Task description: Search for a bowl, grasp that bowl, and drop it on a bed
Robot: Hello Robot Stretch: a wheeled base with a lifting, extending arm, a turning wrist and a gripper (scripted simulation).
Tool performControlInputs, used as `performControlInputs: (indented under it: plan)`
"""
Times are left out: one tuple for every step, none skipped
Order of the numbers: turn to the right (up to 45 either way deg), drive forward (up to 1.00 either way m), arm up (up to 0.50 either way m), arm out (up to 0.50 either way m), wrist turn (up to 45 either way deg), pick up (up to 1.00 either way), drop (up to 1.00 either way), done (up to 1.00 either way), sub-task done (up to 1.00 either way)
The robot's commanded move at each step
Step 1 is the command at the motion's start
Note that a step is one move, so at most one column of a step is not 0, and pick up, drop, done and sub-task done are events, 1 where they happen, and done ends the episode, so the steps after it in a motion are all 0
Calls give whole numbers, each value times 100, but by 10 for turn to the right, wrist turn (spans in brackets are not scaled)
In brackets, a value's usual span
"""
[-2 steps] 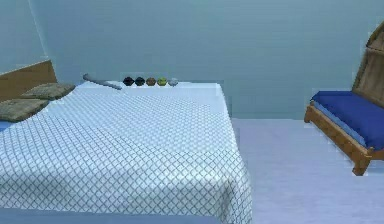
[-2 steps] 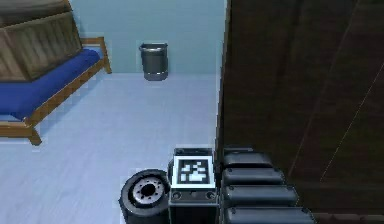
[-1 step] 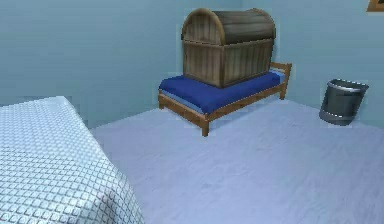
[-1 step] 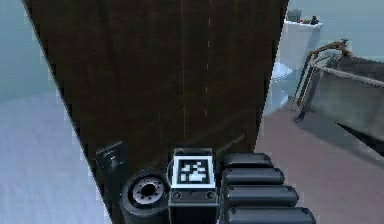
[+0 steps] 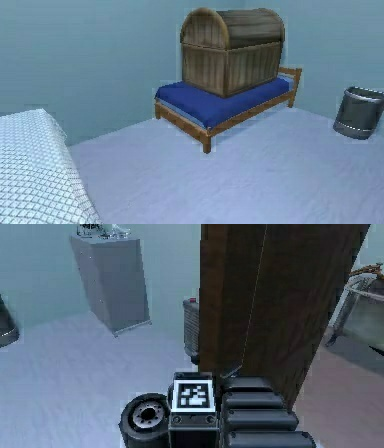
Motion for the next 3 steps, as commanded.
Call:
performControlInputs:
  plan:
    - [330, 0, 0, 0, 0, 0, 0, 0, 0]
    - [0, 50, 0, 0, 0, 0, 0, 0, 0]
    - [30, 0, 0, 0, 0, 0, 0, 0, 0]
